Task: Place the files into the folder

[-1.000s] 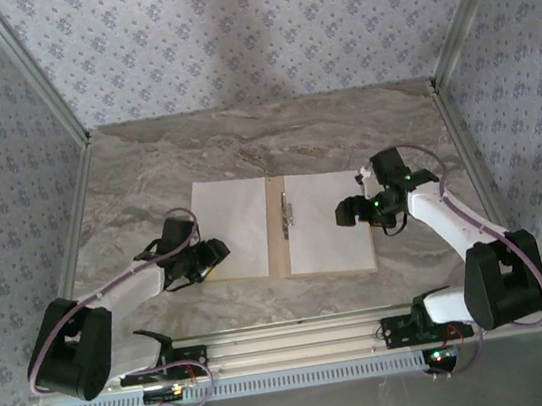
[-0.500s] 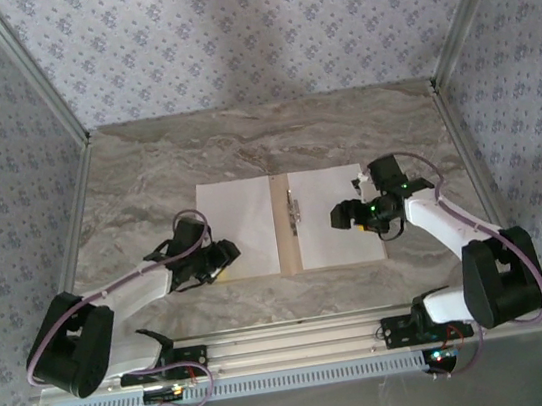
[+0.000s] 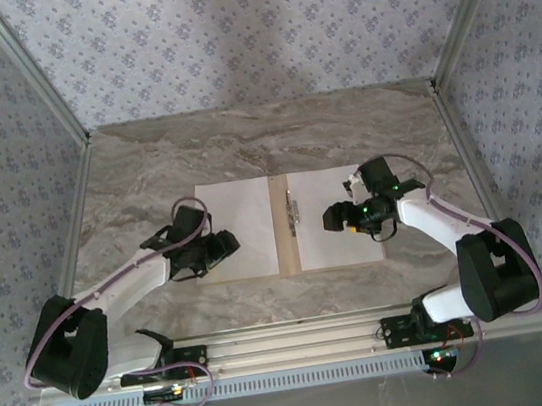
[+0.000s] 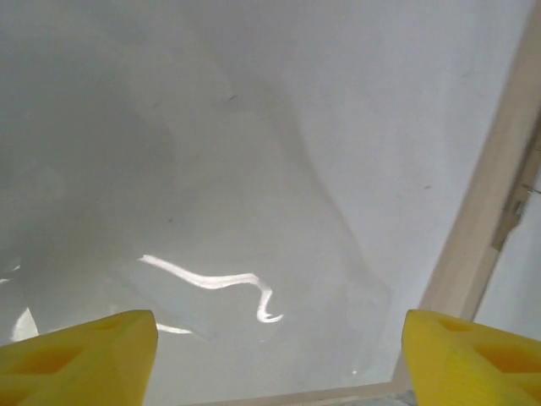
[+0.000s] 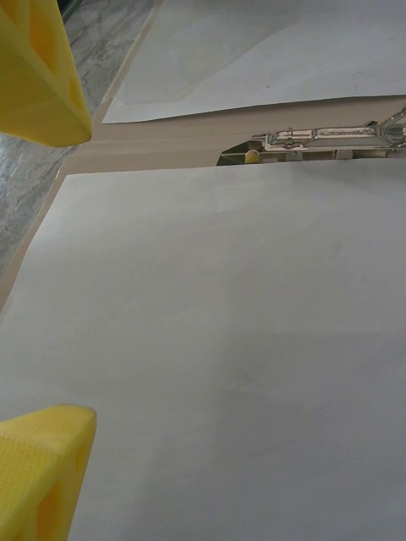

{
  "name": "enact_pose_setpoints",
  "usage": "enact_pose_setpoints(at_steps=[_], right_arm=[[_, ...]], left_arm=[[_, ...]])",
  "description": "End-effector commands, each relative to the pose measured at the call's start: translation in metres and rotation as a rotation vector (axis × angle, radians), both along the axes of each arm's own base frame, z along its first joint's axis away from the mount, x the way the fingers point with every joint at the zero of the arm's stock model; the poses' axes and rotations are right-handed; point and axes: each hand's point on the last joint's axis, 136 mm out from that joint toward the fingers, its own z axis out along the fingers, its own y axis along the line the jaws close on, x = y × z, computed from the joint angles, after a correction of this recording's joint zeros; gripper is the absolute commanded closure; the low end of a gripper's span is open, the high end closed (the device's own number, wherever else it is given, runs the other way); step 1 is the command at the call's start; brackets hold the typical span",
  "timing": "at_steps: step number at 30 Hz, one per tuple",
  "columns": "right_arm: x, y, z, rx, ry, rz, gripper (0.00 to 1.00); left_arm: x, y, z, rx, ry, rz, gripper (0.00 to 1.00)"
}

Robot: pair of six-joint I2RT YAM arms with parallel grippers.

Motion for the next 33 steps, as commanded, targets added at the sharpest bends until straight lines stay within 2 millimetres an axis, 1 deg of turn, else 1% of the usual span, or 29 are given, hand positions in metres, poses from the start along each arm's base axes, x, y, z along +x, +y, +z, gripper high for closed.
enact_pose_setpoints(at_steps=[1,5,9,12,15,20,26,33], right_arm=[[-0.001,0.001,0.001,0.008,0.004,-0.003,0.19],[-0.001,-0.001,0.006,0.024,-0.012,-0.010,0.19],[-0.002,-0.003,0.015,0.066,-0.037,-0.031,0.19],[-0.001,-0.007,0.024,0.106,-0.065,-0.057,0.19],[0.000,-0.015,0.033,0.137,-0.095,-0.099,0.19],[0.000,-0.025,0.043,0.180,-0.107,-0.166,0.19],[-0.002,-0.029,0.050,0.230,-0.105,-0.197,0.19],[-0.004,-0.033,0.054,0.243,-0.109,-0.211,0.19]], left_arm=[[0.011,-0.013,0.023,-0.009,-0.072,-0.090,0.19],[0.037,-0.042,0.047,-0.051,-0.165,-0.198,0.17],[0.062,-0.072,0.062,-0.071,-0.234,-0.298,0.17],[0.079,-0.094,0.070,-0.100,-0.271,-0.355,0.17],[0.095,-0.111,0.073,-0.123,-0.292,-0.392,0.18],[0.112,-0.137,0.067,-0.153,-0.295,-0.445,0.21],[0.130,-0.161,0.054,-0.194,-0.280,-0.484,0.23],[0.143,-0.180,0.036,-0.216,-0.253,-0.510,0.24]])
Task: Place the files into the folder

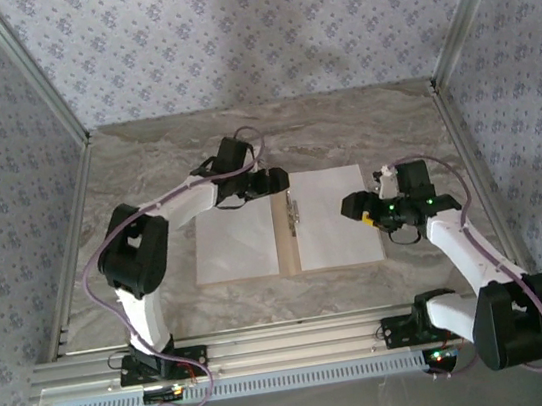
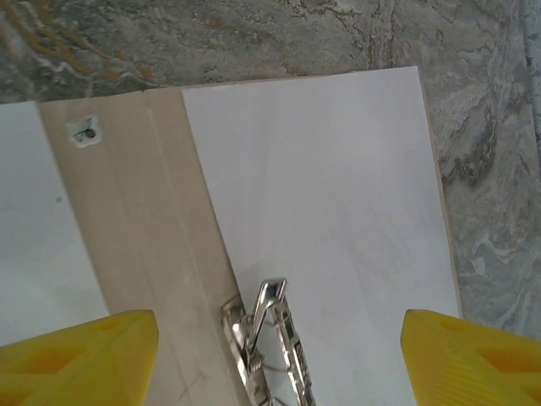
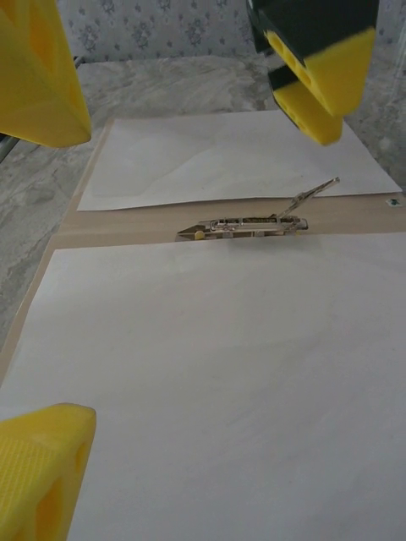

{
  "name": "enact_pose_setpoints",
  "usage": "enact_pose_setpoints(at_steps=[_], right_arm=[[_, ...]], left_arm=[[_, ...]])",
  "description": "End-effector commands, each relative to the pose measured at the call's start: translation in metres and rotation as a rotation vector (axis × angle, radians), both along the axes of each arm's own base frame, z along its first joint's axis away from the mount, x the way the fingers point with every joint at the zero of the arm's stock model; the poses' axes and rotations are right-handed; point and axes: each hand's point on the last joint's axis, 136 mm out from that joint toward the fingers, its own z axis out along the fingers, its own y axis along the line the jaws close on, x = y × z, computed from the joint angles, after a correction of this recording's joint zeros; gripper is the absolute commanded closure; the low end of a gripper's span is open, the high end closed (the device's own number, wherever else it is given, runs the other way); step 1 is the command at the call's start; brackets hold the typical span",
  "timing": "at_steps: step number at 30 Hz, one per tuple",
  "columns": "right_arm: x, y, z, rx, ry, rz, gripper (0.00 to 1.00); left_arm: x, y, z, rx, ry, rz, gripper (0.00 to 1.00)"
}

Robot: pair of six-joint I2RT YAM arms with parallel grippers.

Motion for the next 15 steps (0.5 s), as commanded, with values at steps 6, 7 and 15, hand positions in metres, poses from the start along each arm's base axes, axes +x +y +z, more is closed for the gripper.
enact_pose_setpoints(at_steps=[6,7,15], right_arm=[[-0.007,0.000,0.002,0.040,0.022,-0.003,0.19],[-0.007,-0.001,0.002,0.043,0.022,-0.004,0.19],[-0.009,-0.002,0.006,0.058,0.009,-0.001,0.19]], left_arm=[[0.008,-0.030,0.000,-0.058,-0.003,-0.079,0.26],[0.008,-0.033,-0.001,-0.062,0.001,-0.086,0.26],[0.000,-0.049,0.002,-0.067,0.011,-0.125,0.28]])
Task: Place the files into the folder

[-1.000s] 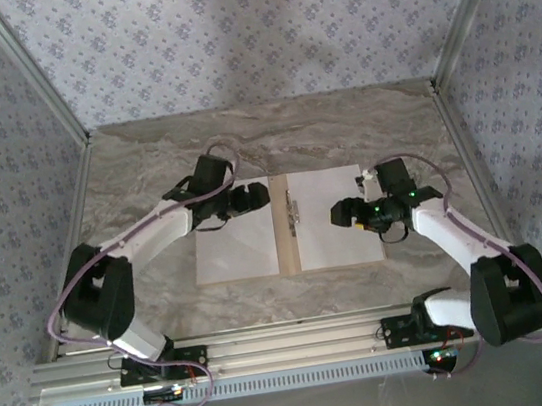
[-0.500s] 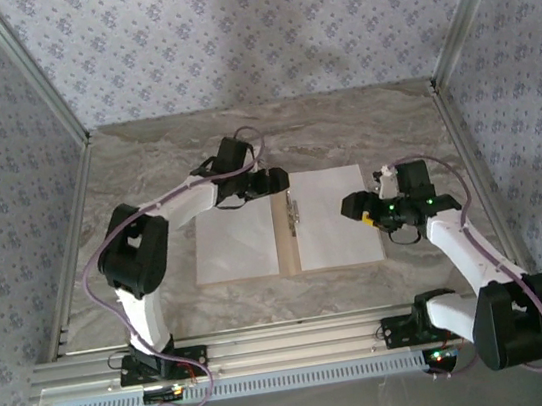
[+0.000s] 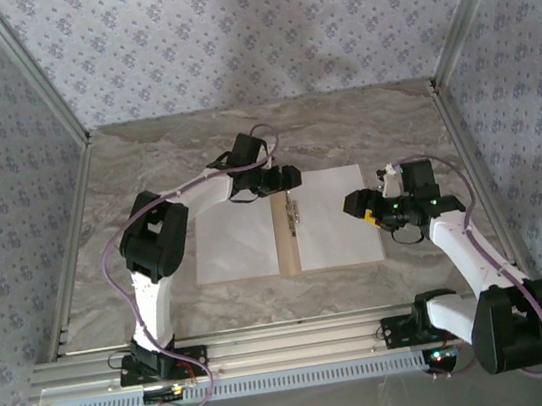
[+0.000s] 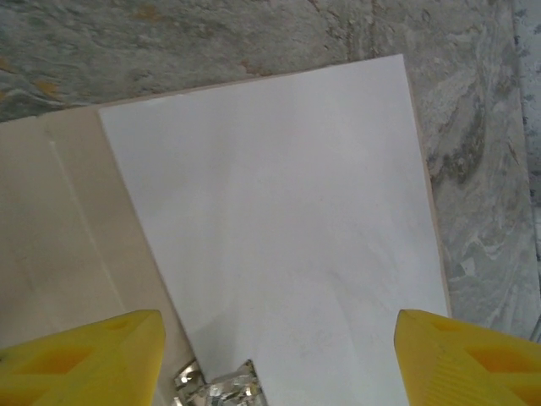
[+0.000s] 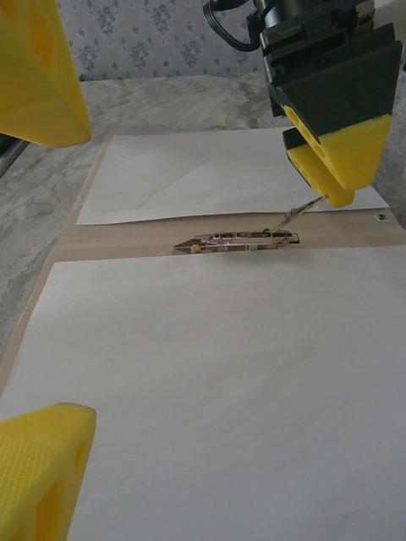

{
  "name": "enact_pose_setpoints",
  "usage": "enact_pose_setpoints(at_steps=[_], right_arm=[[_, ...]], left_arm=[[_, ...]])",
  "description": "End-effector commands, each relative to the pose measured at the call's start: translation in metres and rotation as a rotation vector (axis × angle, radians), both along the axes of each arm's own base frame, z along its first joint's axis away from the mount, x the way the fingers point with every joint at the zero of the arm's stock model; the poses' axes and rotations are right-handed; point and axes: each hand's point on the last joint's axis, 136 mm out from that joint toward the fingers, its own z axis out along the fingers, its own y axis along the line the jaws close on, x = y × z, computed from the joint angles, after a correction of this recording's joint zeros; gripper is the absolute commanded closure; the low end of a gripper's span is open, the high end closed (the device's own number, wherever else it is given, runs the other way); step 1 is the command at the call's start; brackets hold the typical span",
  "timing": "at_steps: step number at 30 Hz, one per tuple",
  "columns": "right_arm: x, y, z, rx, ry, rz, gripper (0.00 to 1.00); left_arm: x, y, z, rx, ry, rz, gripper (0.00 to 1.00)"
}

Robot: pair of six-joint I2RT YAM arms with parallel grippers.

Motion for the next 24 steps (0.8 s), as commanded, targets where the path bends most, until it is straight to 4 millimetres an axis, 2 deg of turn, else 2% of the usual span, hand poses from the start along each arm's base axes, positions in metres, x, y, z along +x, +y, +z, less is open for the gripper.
enact_pose_setpoints(at_steps=[1,12,24], right_arm=[[-0.009,0.001,0.000,0.025,0.012,0.005,0.19],[-0.011,-0.004,0.003,0.035,0.006,-0.013,0.19],[-0.013,-0.003,0.002,0.044,0.010,-0.011,0.19]], left_arm=[[-0.004,-0.012,0.012,-0.029,-0.016,-0.045,0.29],[-0.023,-0.014,0.037,-0.063,-0.040,-0.053,0.31],[-0.064,-0.014,0.064,-0.127,-0.049,-0.074,0.31]])
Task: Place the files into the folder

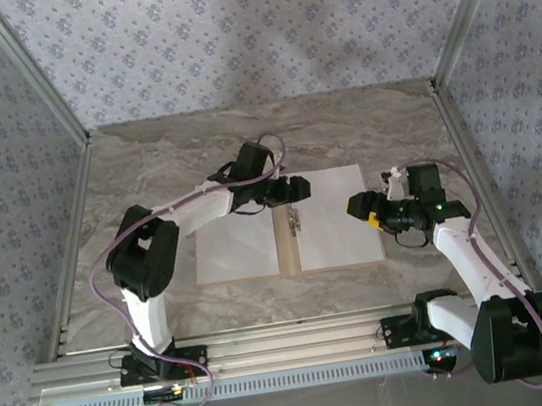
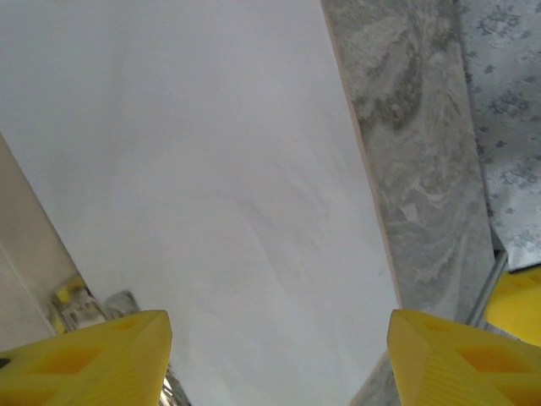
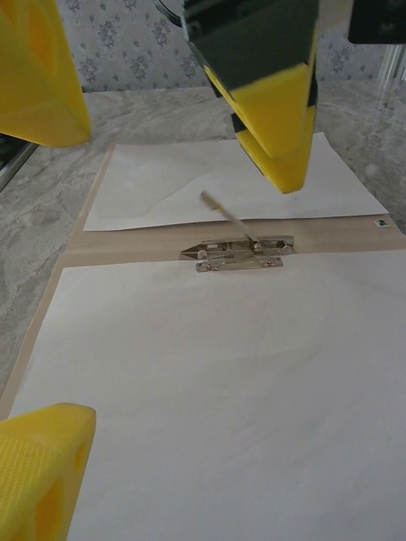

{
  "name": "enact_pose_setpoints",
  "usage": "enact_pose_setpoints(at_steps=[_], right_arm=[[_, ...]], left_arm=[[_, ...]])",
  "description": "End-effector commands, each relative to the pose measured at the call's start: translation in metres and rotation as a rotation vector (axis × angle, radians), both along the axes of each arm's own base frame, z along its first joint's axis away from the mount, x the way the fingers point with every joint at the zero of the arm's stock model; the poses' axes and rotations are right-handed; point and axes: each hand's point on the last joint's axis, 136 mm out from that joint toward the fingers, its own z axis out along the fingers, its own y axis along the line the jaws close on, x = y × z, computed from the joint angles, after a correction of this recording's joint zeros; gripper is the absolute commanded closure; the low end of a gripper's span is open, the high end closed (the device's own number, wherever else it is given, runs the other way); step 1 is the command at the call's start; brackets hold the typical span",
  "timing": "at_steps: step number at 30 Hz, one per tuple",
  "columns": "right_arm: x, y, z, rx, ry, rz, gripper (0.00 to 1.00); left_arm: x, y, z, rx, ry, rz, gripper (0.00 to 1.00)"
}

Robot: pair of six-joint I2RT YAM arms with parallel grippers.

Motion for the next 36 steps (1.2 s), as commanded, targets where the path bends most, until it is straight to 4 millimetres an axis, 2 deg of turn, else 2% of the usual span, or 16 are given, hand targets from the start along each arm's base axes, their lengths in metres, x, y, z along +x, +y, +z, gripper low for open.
enact_pose_setpoints(at_steps=[1,9,17,24,26,29,36], right_arm=[[-0.005,0.001,0.002,0.022,0.011,-0.001,0.19],[-0.004,0.002,0.005,0.039,0.011,-0.007,0.19],[-0.004,-0.003,0.011,0.022,0.053,-0.054,0.19],[0.001,0.003,0.027,0.033,0.046,-0.064,0.21],[0.002,0.004,0.030,0.022,0.044,-0.065,0.21],[0.003,0.009,0.035,-0.004,0.038,-0.055,0.21],[0.005,0.022,0.037,-0.086,0.059,-0.020,0.22]], left_arm=[[-0.007,-0.003,0.037,-0.066,-0.056,-0.013,0.31],[-0.001,0.015,0.069,-0.051,-0.097,0.015,0.31],[0.005,0.068,0.074,0.061,-0.096,0.131,0.36],[-0.011,0.117,0.051,0.172,-0.057,0.228,0.39],[-0.021,0.131,0.039,0.200,-0.035,0.242,0.46],[-0.032,0.150,0.022,0.248,-0.013,0.266,0.51],[-0.056,0.200,-0.015,0.376,0.030,0.357,0.53]])
